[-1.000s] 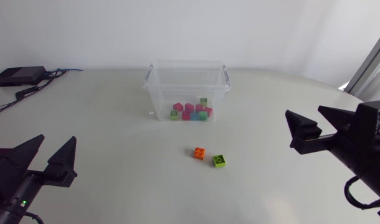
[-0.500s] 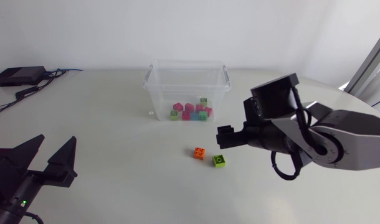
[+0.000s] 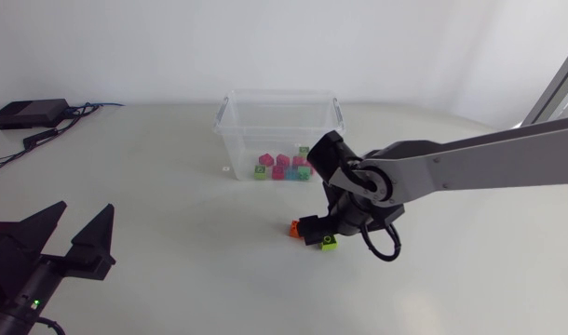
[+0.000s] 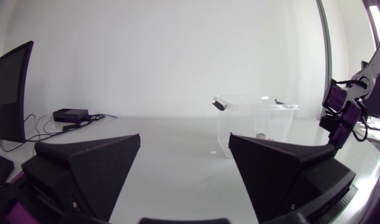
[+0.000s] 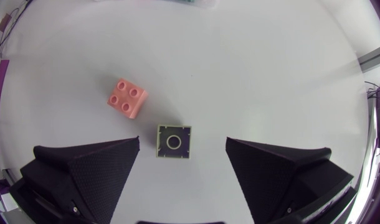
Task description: Place the duplo bricks in the container
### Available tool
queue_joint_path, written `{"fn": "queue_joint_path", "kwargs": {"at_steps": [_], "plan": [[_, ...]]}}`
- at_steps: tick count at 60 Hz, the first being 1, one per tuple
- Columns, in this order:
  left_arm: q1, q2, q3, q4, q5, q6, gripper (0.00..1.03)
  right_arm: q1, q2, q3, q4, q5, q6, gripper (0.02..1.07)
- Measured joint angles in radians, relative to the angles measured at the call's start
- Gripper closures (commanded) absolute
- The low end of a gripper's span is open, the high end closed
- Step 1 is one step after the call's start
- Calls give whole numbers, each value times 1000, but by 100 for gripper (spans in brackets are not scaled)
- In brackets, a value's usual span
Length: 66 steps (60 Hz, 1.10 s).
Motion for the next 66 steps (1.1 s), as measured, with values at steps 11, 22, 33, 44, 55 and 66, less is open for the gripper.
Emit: {"fn": "queue_joint_path", "kwargs": {"at_steps": [11, 22, 33, 44, 55, 66], "plan": [[0, 0, 0, 0, 0, 0, 4, -2, 90, 73, -64, -36, 1, 16], [0, 0, 0, 0, 0, 0, 4, -9, 137, 100, -73, -41, 0, 52], [0, 0, 0, 0, 0, 0, 4, -17, 163, 106, -63, -40, -1, 82], [0, 0, 0, 0, 0, 0, 4, -20, 145, 100, -43, -17, -2, 86], [0, 0, 0, 0, 0, 0, 4, -43, -13, 136, -72, 15, -16, 86], [0, 0, 0, 0, 0, 0, 4, -87, -80, 329, -70, 31, -47, 86]]}}
